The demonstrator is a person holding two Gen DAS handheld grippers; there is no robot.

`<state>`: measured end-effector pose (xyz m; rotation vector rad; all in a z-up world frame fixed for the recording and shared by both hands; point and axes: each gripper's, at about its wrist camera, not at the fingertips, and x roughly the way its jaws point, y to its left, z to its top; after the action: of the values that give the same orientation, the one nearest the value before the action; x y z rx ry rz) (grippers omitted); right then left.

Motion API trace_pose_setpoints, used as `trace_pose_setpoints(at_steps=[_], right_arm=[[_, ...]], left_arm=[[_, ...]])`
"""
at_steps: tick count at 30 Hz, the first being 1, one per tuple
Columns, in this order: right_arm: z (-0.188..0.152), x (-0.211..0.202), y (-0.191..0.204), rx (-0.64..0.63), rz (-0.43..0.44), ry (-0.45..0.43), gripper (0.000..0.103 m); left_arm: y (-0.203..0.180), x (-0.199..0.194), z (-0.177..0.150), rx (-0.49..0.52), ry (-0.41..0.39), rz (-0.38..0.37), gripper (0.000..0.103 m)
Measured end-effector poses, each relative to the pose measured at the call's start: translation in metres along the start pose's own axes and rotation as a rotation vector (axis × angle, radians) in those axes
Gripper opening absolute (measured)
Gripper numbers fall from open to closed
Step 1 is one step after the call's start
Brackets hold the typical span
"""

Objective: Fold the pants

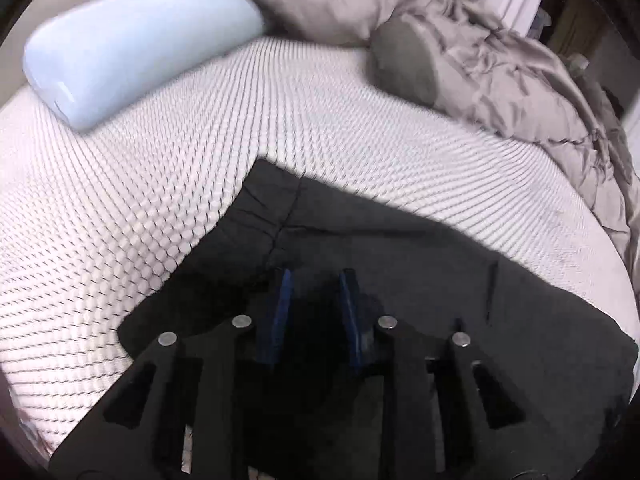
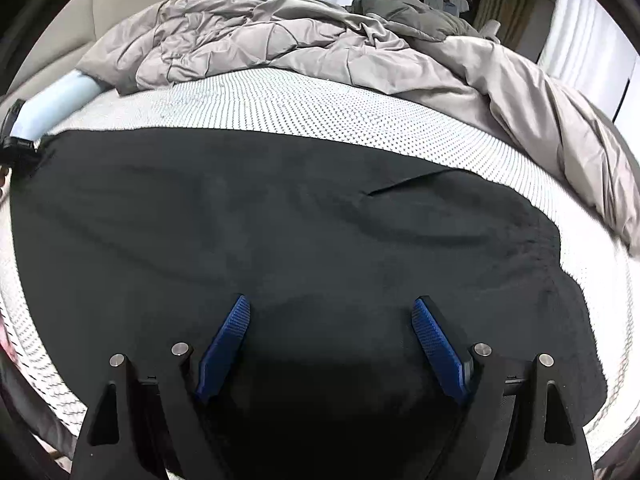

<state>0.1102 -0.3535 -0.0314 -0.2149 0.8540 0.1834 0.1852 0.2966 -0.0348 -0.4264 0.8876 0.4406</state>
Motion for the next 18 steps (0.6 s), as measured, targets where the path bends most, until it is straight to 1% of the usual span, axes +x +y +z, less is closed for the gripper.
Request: trace_pose_setpoints(at_steps=[1, 2, 4, 5, 6, 7, 8, 10, 11, 12, 13, 14, 16, 17, 18], right_arm=[[-0.001, -0.002, -0.002, 0.005, 0.007, -0.004, 0.085], [-0.001, -0.003, -0.001, 0.005, 0.008, -0.007, 0.085], [-0.001, -0.004, 0.000, 0.002, 0.018, -0.011, 0.085], [-0.001, -0.004, 0.002, 0.001, 0.023, -0.010, 0.085], [0.000, -0.003, 0.004, -0.003, 0.027, -0.008, 0.085], [0.000, -0.002, 0.007, -0.008, 0.026, -0.006, 0.085], [0.001, -0.001, 0.010, -0.018, 0.025, -0.005, 0.085], [0.001, 0.000, 0.015, -0.034, 0.022, -0.002, 0.085], [0.000, 0.000, 0.017, -0.041, 0.017, -0.002, 0.085], [0.000, -0.001, 0.017, -0.045, 0.014, -0.003, 0.085], [0.000, -0.001, 0.017, -0.047, 0.016, -0.004, 0.085], [-0.001, -0.002, 0.016, -0.045, 0.017, -0.003, 0.085], [-0.002, -0.002, 0.011, -0.039, 0.005, 0.005, 0.085], [-0.003, -0.001, 0.008, -0.033, -0.011, 0.014, 0.086], [-0.004, 0.000, 0.005, -0.022, -0.030, 0.025, 0.087]], left_arm=[[-0.009, -0.012, -0.002, 0.028, -0.028, -0.046, 0.024], [-0.018, -0.021, -0.004, 0.058, -0.037, -0.092, 0.026], [-0.046, -0.030, -0.013, 0.161, -0.055, -0.173, 0.044], [-0.060, -0.027, -0.017, 0.213, -0.055, -0.176, 0.059], [-0.065, -0.026, -0.023, 0.241, -0.050, -0.165, 0.062], [-0.073, -0.016, -0.027, 0.271, -0.030, -0.137, 0.062], [-0.076, -0.001, -0.028, 0.275, 0.004, -0.105, 0.062], [-0.069, 0.027, -0.030, 0.229, 0.064, -0.074, 0.062], [-0.067, 0.036, -0.028, 0.202, 0.064, -0.078, 0.062], [-0.058, 0.038, -0.024, 0.145, 0.051, -0.082, 0.061], [-0.058, 0.041, -0.014, 0.109, 0.049, -0.059, 0.057], [-0.051, 0.036, -0.011, 0.067, 0.043, -0.010, 0.054], [-0.043, 0.024, -0.012, 0.011, 0.041, 0.065, 0.054], [-0.041, 0.019, -0.013, -0.001, 0.044, 0.070, 0.054], [-0.043, 0.009, -0.018, -0.004, 0.040, 0.048, 0.054]])
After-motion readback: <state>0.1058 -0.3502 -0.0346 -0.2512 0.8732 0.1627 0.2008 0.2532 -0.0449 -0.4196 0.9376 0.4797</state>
